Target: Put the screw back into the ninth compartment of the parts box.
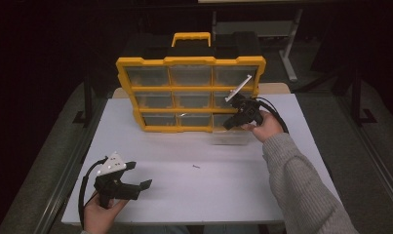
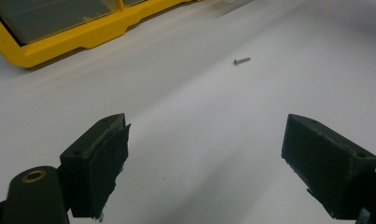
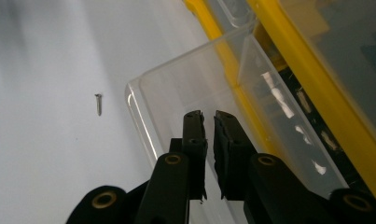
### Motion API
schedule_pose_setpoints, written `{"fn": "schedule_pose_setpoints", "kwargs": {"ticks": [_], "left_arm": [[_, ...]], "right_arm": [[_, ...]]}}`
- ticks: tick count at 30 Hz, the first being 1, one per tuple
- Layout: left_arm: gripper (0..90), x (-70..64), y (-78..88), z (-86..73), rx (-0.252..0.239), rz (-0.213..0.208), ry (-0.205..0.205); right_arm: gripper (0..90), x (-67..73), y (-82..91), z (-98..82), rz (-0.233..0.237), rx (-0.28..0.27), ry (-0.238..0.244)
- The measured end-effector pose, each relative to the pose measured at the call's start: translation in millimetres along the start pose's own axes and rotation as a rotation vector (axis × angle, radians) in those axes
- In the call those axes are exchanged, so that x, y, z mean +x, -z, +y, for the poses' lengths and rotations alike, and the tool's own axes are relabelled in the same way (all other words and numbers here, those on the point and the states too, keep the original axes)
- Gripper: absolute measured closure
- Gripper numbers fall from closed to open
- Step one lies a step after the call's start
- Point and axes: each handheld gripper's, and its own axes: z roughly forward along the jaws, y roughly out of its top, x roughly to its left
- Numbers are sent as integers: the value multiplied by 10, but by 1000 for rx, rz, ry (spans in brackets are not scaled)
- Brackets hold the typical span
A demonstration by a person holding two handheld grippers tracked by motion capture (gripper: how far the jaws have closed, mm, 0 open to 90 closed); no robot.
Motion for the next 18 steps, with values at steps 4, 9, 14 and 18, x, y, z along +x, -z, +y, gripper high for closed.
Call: {"fn": "schedule_pose_setpoints", "kwargs": {"ticks": [4, 9, 14, 18], "left_arm": [[142, -3, -4, 1, 5, -1, -2], [142, -5, -3, 4, 7, 1, -4], [142, -4, -2, 4, 8, 1, -3], [142, -4, 0, 3, 7, 3, -4]], "right_arm": [[800, 43, 73, 23, -5, -26, 20], [783, 148, 144, 71, 6, -46, 36], [762, 246, 187, 106, 20, -62, 51], [749, 305, 204, 125, 24, -75, 78]]}}
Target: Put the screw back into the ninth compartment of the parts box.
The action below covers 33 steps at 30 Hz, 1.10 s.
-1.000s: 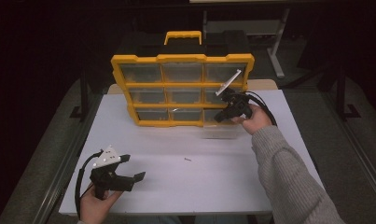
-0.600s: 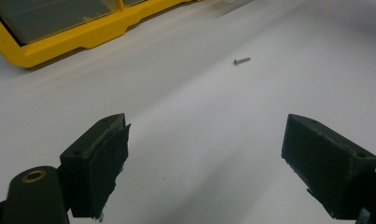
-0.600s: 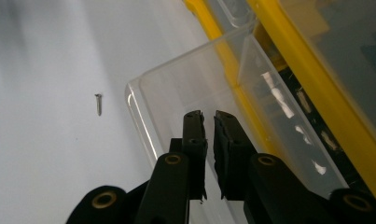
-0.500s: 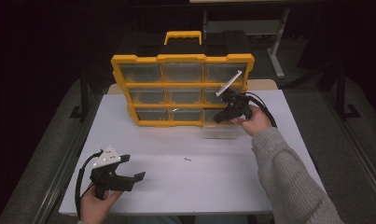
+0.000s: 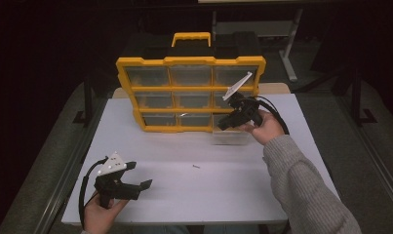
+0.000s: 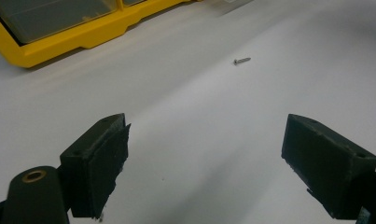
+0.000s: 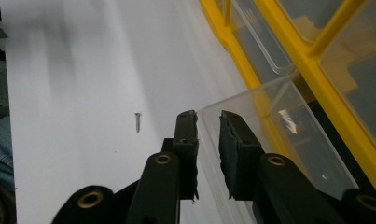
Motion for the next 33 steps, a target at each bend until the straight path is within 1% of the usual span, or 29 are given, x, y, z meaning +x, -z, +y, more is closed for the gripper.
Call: {"fn": "schedule_pose_setpoints", "kwargs": {"ticks": [2, 3, 5, 6, 13, 15, 19, 25, 27, 29, 32, 33], "left_arm": [[142, 1, 1, 1, -1, 1, -1], [142, -5, -2, 1, -8, 1, 6], [142, -6, -2, 1, -8, 1, 6], [142, -6, -2, 1, -8, 2, 6], [142, -10, -3, 2, -12, 1, 9], [142, -10, -1, 2, -12, 2, 8], [142, -8, 1, 1, -13, 1, 9], [142, -11, 4, 3, -14, 2, 10], [142, -10, 1, 2, -13, 2, 8], [142, -10, 1, 2, -13, 2, 8], [142, -11, 1, 2, -14, 2, 9], [142, -11, 1, 2, -14, 2, 9]], "right_arm": [[736, 36, 7, 13, 3, -5, 7], [736, 62, 15, 23, 6, -5, -1], [725, 91, 9, 37, 6, -8, 20], [723, 115, 8, 46, 8, -9, 17], [693, 252, -55, 97, 19, -7, 51], [685, 290, -86, 108, 29, -12, 57], [664, 347, -154, 122, 43, -2, 67], [637, 407, -268, 112, 70, 1, 68], [630, 417, -303, 107, 68, 8, 80], [621, 436, -335, 101, 72, 7, 71], [610, 457, -382, 86, 70, 10, 73], [609, 465, -405, 79, 76, 8, 72]]}}
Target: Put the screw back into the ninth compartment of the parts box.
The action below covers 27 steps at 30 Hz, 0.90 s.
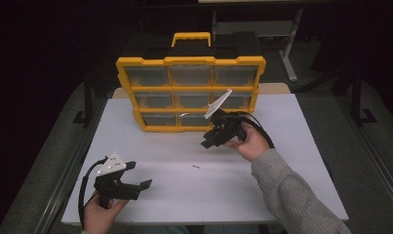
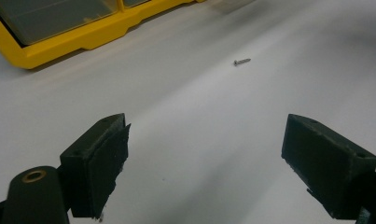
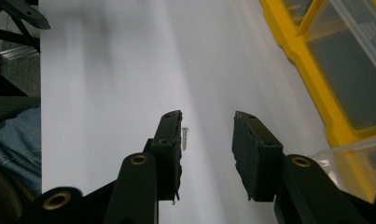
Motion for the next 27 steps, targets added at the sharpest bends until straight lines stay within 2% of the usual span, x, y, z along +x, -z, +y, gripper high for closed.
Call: {"fn": "schedule_pose_setpoints", "kwargs": {"ticks": [12, 14, 15, 19, 27], "left_arm": [[142, 1, -2, 2, 8, -2, -6], [142, 3, 0, 1, 9, -1, -8], [142, 5, 0, 1, 9, -1, -9], [142, 4, 4, 2, 6, 0, -9], [142, 15, 9, 1, 3, 0, -12]], "right_arm": [[594, 123, -284, -44, 28, 41, 5], [595, 123, -345, -58, 38, 38, 13], [595, 132, -372, -64, 44, 48, 0], [599, 146, -492, -87, 42, 65, 19], [617, 139, -681, -124, 55, 95, 15]]}}
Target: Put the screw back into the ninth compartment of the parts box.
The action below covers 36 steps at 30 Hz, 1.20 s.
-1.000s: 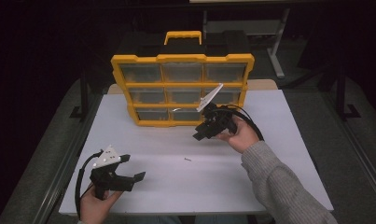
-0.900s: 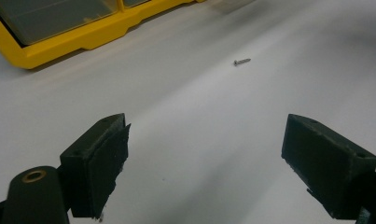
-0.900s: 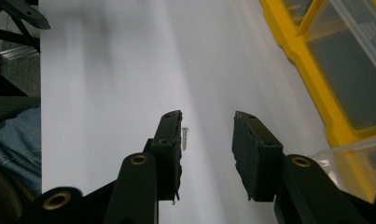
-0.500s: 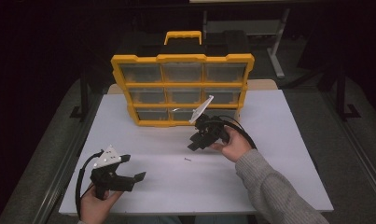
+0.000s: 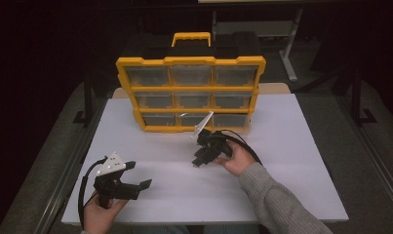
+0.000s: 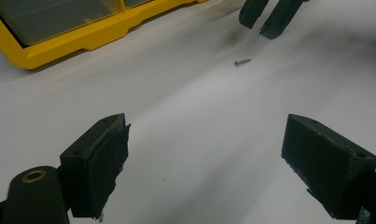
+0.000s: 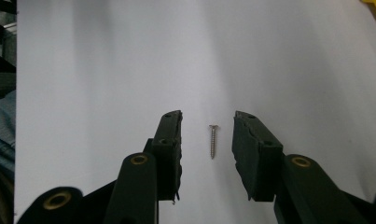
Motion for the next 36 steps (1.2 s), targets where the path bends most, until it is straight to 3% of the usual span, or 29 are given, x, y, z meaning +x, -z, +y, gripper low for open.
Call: {"fn": "schedule_pose_setpoints", "kwargs": {"ticks": [13, 22, 36], "left_arm": [[142, -5, -1, 2, -5, -2, 9], [142, -5, -1, 2, -5, -3, 10], [142, -6, 2, 1, -7, -1, 14]], "right_arm": [[662, -33, -168, -36, 1, 22, -19], [703, -40, -271, -29, -6, 30, 17], [769, -49, -329, -39, -18, 57, 12]]}}
